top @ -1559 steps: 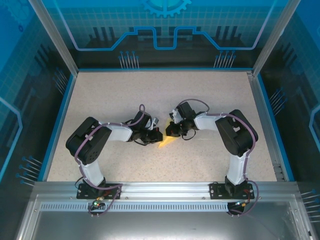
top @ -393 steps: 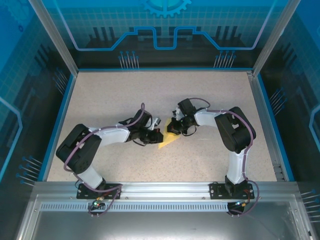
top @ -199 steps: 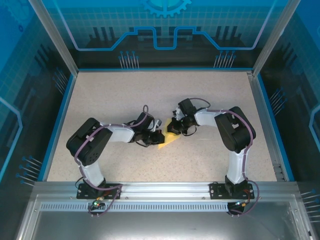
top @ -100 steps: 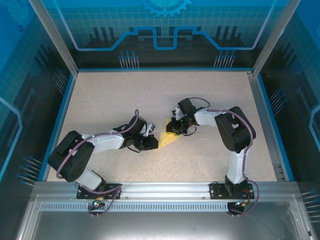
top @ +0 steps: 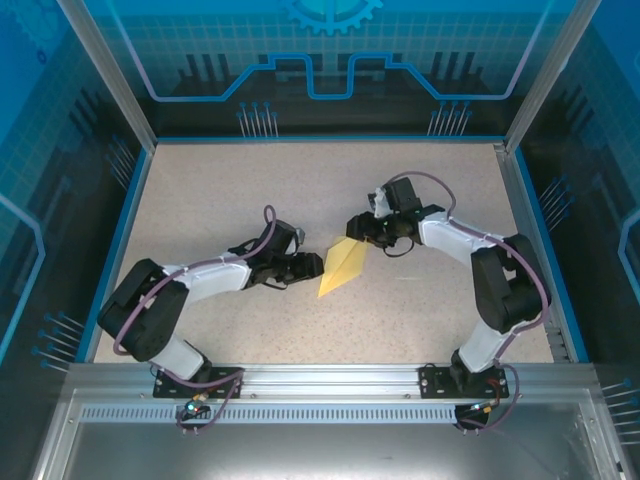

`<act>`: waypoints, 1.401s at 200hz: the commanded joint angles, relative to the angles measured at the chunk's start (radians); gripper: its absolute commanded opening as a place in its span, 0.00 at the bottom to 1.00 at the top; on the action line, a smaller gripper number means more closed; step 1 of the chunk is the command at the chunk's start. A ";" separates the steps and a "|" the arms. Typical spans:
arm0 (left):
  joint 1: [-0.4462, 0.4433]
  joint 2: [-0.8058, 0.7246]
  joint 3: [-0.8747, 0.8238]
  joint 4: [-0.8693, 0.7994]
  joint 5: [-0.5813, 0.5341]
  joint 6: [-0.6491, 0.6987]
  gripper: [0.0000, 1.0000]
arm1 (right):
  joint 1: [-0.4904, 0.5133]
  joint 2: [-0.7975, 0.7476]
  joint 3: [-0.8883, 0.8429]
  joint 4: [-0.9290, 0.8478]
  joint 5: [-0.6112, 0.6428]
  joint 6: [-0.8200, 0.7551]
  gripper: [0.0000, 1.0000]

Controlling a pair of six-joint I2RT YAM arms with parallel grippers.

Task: Fold a paper plane with a square sheet of paper (pick it up from the middle)
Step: Turn over the paper at the center of the table.

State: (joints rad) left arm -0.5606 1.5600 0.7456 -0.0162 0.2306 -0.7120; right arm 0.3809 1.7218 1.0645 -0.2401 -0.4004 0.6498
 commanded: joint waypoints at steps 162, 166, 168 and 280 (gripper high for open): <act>0.169 -0.042 -0.090 0.138 0.168 -0.129 0.85 | 0.064 0.161 -0.034 0.303 -0.199 0.089 0.10; 0.178 -0.047 -0.096 0.146 0.183 -0.131 0.86 | 0.060 0.154 -0.038 0.318 -0.205 0.096 0.10; 0.181 -0.050 -0.098 0.149 0.191 -0.133 0.87 | 0.059 0.148 -0.043 0.324 -0.210 0.100 0.09; 0.220 -0.105 -0.109 0.507 0.532 -0.313 0.98 | 0.004 -0.013 -0.012 0.551 -0.461 0.308 0.09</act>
State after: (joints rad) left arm -0.3401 1.4574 0.6365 0.3546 0.6647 -0.9508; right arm 0.3920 1.7252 1.0286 0.2291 -0.7856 0.8852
